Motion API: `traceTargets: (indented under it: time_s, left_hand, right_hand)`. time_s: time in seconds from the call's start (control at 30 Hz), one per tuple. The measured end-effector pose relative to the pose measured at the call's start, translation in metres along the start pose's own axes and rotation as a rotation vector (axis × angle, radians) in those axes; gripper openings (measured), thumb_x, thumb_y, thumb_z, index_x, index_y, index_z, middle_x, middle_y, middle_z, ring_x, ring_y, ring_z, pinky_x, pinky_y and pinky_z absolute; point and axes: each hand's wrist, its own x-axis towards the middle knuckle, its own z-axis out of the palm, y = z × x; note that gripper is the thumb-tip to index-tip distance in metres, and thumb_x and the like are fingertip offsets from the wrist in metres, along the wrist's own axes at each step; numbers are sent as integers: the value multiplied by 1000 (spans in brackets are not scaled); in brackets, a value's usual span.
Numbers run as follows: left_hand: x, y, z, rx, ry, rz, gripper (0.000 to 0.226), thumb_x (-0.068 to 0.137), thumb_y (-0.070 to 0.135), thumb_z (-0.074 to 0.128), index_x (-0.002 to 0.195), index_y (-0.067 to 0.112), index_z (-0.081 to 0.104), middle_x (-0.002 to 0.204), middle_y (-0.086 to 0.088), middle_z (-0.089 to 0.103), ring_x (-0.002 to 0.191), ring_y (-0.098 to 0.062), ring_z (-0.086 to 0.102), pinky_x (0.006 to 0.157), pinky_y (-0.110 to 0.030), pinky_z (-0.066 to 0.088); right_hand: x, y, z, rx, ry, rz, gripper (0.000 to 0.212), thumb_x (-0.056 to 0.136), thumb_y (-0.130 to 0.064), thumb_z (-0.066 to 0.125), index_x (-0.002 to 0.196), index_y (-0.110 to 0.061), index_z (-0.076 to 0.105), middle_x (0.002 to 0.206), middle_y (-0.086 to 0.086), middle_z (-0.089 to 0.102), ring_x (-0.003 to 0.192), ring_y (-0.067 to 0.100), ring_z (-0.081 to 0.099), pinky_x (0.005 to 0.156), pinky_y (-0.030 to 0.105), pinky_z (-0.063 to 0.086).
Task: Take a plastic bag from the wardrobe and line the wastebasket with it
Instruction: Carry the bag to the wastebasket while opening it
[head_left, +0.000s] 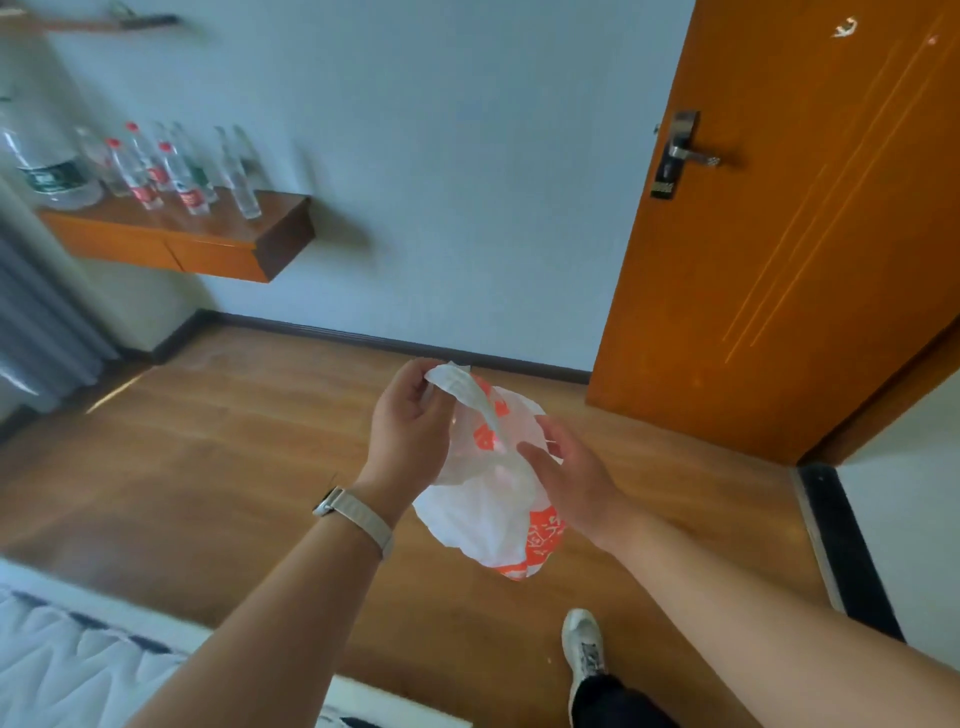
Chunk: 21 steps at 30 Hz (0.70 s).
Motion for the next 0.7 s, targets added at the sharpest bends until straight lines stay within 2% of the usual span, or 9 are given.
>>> traceTargets:
  time_s: [0.1,0.17,0.33,0.5,0.7]
  left_hand:
    - [25,-6,2,28,83,-23,17,95,13,53,94,23,66,84,1,69,77,-13,64,66,-29,56]
    - [45,-11,6,49,142,-45,17,94,12,53,94,23,67,84,1,69,77,-13,64,65,-28,55]
    - [105,-16,31,120,268,-146,20,93,12,53,87,25,66,75,3,68,66,-10,60,62,-32,52]
    - [165,-12,66,152,349,-195,19,92,15,55,83,29,66,68,6,65,64,-12,57,62,-34,48]
    - [217,-7,100,166,370,-215,12,92,17,59,85,23,67,74,-1,68,67,-13,60,65,-36,51]
  right_hand:
    - [44,0,5,6,-94,-29,21,96,-53,53,115,-54,45,119,-22,58,105,6,58,75,20,49]
    - [77,-1,5,21,-159,-40,22,97,-50,53,117,-52,46,117,-22,58,104,6,58,72,18,48]
    - [162,-1,-7,56,-306,-41,32,92,-51,54,123,-41,51,124,-11,58,112,12,58,89,37,56]
    - [238,5,-29,38,-404,-64,38,89,-57,54,124,-45,52,119,-18,62,109,5,60,88,32,55]
    - [300,1,-50,85,-419,-85,29,94,-45,57,123,-43,55,112,-21,65,104,1,61,92,35,53]
